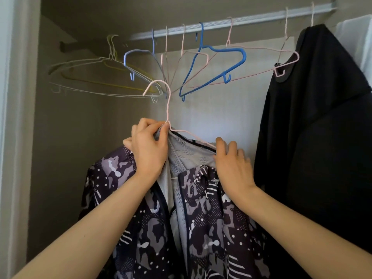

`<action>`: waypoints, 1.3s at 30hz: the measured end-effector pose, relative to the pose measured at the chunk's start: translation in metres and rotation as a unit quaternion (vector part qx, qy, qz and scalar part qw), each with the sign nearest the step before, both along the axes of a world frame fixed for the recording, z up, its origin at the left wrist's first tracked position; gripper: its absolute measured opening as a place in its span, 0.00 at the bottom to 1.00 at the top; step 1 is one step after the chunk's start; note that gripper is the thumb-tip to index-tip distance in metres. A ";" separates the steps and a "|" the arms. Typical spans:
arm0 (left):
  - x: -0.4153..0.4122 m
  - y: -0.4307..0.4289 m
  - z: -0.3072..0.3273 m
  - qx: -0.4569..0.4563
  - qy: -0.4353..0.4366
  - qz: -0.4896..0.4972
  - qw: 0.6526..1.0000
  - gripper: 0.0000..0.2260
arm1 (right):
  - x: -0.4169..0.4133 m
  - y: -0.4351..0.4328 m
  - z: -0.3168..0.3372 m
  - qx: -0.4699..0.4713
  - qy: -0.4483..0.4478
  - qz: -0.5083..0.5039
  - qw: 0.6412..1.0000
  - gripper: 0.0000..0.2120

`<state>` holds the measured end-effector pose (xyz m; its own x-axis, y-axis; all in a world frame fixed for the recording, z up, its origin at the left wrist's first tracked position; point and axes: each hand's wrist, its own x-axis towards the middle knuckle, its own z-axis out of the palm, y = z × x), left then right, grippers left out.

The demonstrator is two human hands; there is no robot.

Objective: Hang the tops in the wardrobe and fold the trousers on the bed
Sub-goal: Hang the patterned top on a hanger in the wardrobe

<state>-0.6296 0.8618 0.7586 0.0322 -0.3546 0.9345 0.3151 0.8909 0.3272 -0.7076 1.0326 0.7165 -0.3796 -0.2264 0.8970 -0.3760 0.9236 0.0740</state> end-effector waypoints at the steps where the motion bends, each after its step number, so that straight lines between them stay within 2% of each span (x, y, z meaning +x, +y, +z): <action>1: -0.001 0.000 -0.001 -0.003 -0.001 -0.001 1.000 0.07 | 0.001 -0.001 0.000 0.012 0.020 -0.007 1.000 0.22; 5: -0.006 0.011 -0.008 -0.046 -0.023 -0.006 0.999 0.08 | 0.013 -0.017 0.006 0.038 0.154 -0.008 0.987 0.21; 7: -0.010 0.019 -0.014 -0.074 -0.041 -0.025 0.996 0.08 | 0.019 -0.026 0.013 0.037 0.195 0.029 0.980 0.14; 9: -0.012 0.022 -0.018 -0.087 -0.056 -0.050 0.993 0.07 | 0.021 -0.029 0.019 0.057 0.192 0.076 0.977 0.07; 13: -0.010 0.013 -0.026 -0.109 -0.089 -0.103 0.985 0.07 | 0.017 -0.019 0.020 0.090 0.167 0.119 0.975 0.08; 15: -0.006 0.005 -0.028 -0.154 -0.135 -0.093 0.974 0.15 | 0.013 -0.013 0.021 0.092 0.162 0.117 0.975 0.04; 17: -0.002 -0.007 -0.025 -0.188 -0.192 -0.046 0.962 0.26 | 0.008 -0.009 0.023 0.099 0.146 0.093 0.980 0.08; 19: 0.003 -0.017 -0.020 -0.191 -0.225 0.030 0.955 0.31 | 0.003 -0.008 0.024 0.105 0.138 0.080 0.982 0.10; 20: 0.006 -0.021 -0.018 -0.190 -0.231 0.067 0.952 0.29 | 0.001 -0.007 0.025 0.107 0.138 0.078 0.982 0.11; 22: 0.013 -0.028 -0.014 -0.183 -0.234 0.122 0.947 0.18 | -0.002 -0.007 0.028 0.116 0.150 0.059 0.980 0.12; 24: 0.019 -0.035 -0.009 -0.155 -0.245 0.145 0.946 0.12 | -0.003 -0.009 0.031 0.125 0.162 0.035 0.978 0.14; 28: 0.028 -0.054 -0.001 -0.119 -0.273 0.199 0.934 0.10 | -0.005 -0.009 0.038 0.137 0.169 0.033 0.976 0.15; 33: 0.029 -0.072 -0.004 -0.081 -0.315 0.232 0.917 0.09 | -0.002 -0.004 0.044 0.175 0.196 0.080 0.962 0.16; 36: 0.030 -0.072 -0.002 -0.053 -0.327 0.237 0.913 0.10 | -0.003 -0.001 0.047 0.214 0.189 -0.001 0.958 0.16; 39: 0.037 -0.051 -0.003 -0.020 -0.318 0.179 0.931 0.11 | -0.007 0.004 0.050 0.214 0.156 -0.072 0.962 0.14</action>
